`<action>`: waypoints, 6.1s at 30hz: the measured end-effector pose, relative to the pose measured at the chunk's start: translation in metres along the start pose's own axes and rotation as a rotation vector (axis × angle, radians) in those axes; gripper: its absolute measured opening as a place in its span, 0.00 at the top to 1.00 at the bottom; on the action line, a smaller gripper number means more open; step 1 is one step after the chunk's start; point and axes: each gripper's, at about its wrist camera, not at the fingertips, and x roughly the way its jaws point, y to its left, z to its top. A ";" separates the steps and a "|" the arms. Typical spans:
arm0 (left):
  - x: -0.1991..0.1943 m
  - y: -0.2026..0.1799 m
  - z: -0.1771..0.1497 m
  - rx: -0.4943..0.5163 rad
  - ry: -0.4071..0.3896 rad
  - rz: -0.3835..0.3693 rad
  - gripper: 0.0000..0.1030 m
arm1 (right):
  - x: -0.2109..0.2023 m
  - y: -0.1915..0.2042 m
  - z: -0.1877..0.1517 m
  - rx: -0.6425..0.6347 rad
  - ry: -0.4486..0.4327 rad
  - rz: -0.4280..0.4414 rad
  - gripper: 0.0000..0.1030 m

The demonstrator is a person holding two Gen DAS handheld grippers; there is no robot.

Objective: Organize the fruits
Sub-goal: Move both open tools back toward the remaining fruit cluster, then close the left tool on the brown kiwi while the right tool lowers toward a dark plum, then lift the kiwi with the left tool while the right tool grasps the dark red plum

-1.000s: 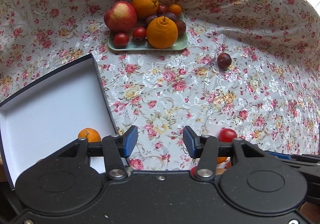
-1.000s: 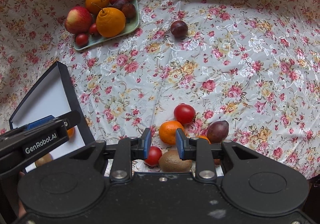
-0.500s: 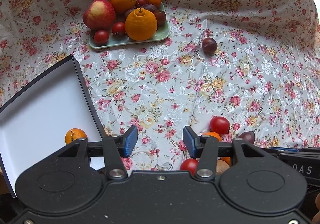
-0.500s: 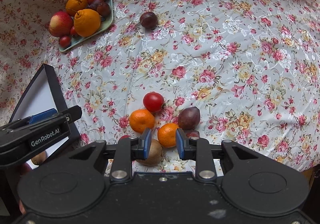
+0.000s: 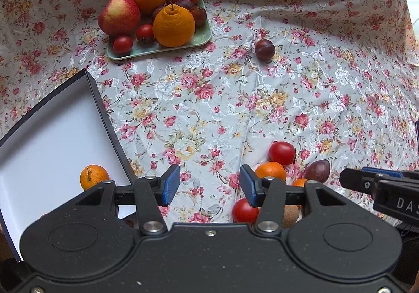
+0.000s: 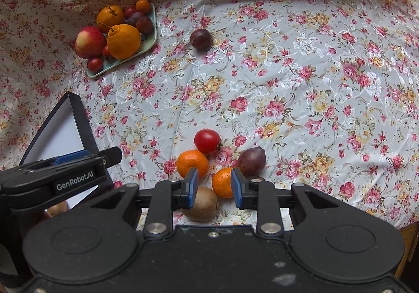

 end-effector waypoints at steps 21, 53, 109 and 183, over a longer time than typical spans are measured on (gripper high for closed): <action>0.018 0.013 -0.003 -0.052 0.068 -0.060 0.47 | -0.008 -0.009 0.000 0.010 -0.008 0.033 0.70; 0.060 -0.077 -0.037 0.126 0.159 -0.070 0.46 | -0.033 -0.035 -0.011 0.036 -0.033 0.092 0.70; 0.030 -0.056 -0.011 -0.109 -0.036 -0.035 0.46 | -0.021 -0.028 -0.004 0.065 -0.040 0.037 0.71; -0.015 0.068 -0.001 -0.358 -0.103 -0.001 0.46 | 0.085 -0.019 0.033 0.208 0.122 -0.203 0.85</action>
